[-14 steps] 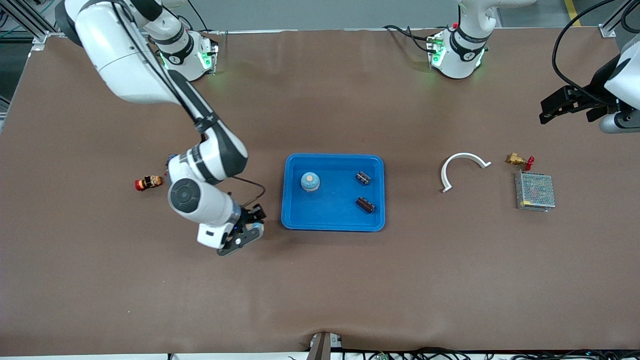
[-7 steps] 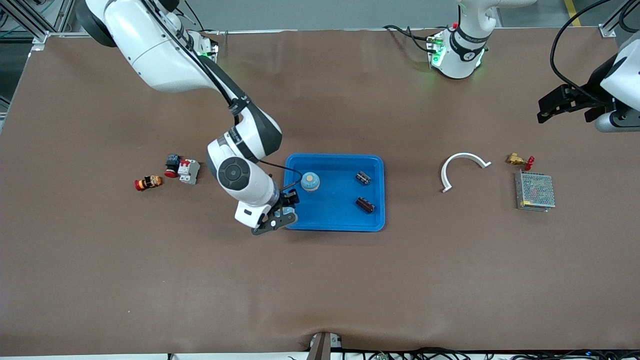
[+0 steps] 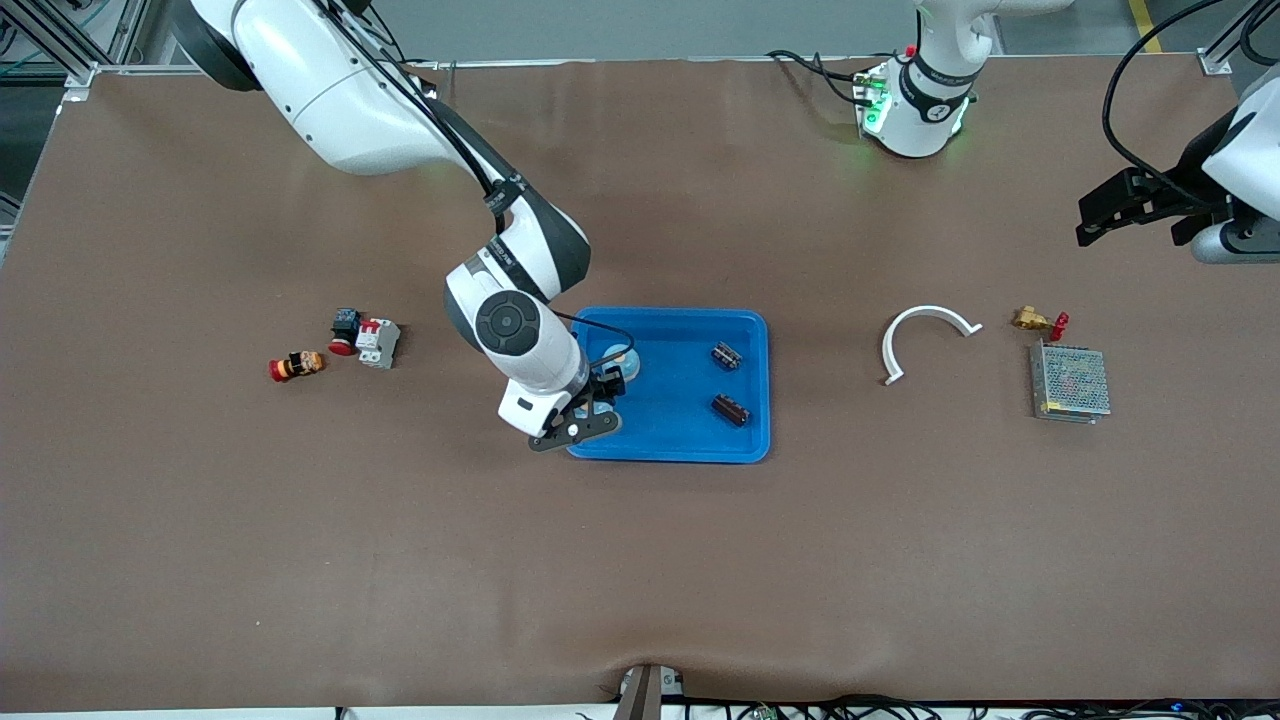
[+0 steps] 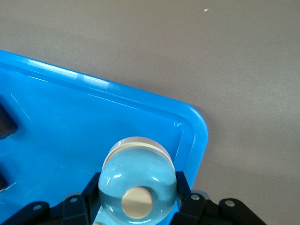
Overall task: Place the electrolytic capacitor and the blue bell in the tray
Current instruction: 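Carry the light-blue bell over the tray with the right gripper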
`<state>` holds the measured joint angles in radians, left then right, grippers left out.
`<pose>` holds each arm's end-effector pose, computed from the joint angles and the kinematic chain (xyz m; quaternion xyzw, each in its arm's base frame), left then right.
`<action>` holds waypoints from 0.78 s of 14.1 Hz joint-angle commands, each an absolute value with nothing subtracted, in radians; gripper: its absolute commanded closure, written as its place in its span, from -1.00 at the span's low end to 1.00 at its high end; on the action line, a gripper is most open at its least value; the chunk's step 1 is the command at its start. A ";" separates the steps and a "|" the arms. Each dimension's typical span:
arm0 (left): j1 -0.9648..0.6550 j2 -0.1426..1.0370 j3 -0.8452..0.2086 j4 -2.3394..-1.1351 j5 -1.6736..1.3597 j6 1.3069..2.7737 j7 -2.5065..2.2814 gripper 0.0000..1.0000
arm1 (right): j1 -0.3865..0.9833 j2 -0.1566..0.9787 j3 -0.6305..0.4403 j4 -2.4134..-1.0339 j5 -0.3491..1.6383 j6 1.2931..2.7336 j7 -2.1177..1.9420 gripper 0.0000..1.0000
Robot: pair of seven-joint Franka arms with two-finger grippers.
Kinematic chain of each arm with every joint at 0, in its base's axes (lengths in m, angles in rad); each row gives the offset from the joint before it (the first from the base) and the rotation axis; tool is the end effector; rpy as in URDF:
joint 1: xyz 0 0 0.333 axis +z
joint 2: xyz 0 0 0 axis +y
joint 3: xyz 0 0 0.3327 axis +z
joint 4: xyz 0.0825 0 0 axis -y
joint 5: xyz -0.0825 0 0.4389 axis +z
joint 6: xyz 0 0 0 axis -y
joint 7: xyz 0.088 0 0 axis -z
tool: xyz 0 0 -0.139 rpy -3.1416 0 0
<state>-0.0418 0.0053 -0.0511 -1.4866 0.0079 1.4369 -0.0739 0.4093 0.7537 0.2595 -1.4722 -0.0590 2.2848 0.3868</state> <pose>0.5931 -0.0540 0.6385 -0.9996 0.0091 0.0271 0.0061 0.6354 0.4608 0.1986 -0.9897 -0.1213 -0.0038 0.0760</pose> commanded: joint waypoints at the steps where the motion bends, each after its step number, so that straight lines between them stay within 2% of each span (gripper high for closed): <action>1: -0.041 -0.006 -0.046 -1.486 -0.005 1.440 -0.052 -1.00 | 0.448 0.756 0.226 -1.471 -0.074 2.315 0.425 0.08; 11: -0.038 -0.005 -0.046 -1.489 0.000 1.431 -0.052 -1.00 | 0.541 0.813 0.150 -1.447 -0.075 2.361 0.485 0.08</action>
<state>-0.0409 0.0053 -0.0508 -1.4866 0.0079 1.4368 -0.0712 0.5075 0.7918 0.1744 -1.4751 -0.0590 2.3556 0.4433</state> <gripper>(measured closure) 0.000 0.344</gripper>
